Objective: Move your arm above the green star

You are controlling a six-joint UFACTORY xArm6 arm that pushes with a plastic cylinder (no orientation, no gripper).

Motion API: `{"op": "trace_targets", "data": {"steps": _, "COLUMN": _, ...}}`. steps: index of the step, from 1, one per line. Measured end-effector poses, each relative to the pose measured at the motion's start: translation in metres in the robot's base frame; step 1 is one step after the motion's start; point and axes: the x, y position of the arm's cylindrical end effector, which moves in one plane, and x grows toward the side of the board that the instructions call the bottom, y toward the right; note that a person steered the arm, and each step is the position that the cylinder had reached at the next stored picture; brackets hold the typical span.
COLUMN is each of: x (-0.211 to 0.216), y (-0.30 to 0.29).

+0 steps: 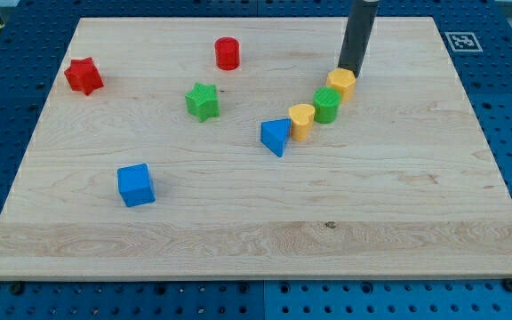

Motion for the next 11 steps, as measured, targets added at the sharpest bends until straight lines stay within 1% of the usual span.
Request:
{"op": "trace_targets", "data": {"steps": 5, "x": 0.003, "y": -0.023}}
{"op": "trace_targets", "data": {"steps": 6, "x": 0.001, "y": -0.044}}
{"op": "trace_targets", "data": {"steps": 7, "x": -0.003, "y": -0.078}}
{"op": "trace_targets", "data": {"steps": 9, "x": 0.003, "y": -0.114}}
{"op": "trace_targets", "data": {"steps": 10, "x": 0.003, "y": -0.141}}
{"op": "trace_targets", "data": {"steps": 11, "x": 0.003, "y": -0.18}}
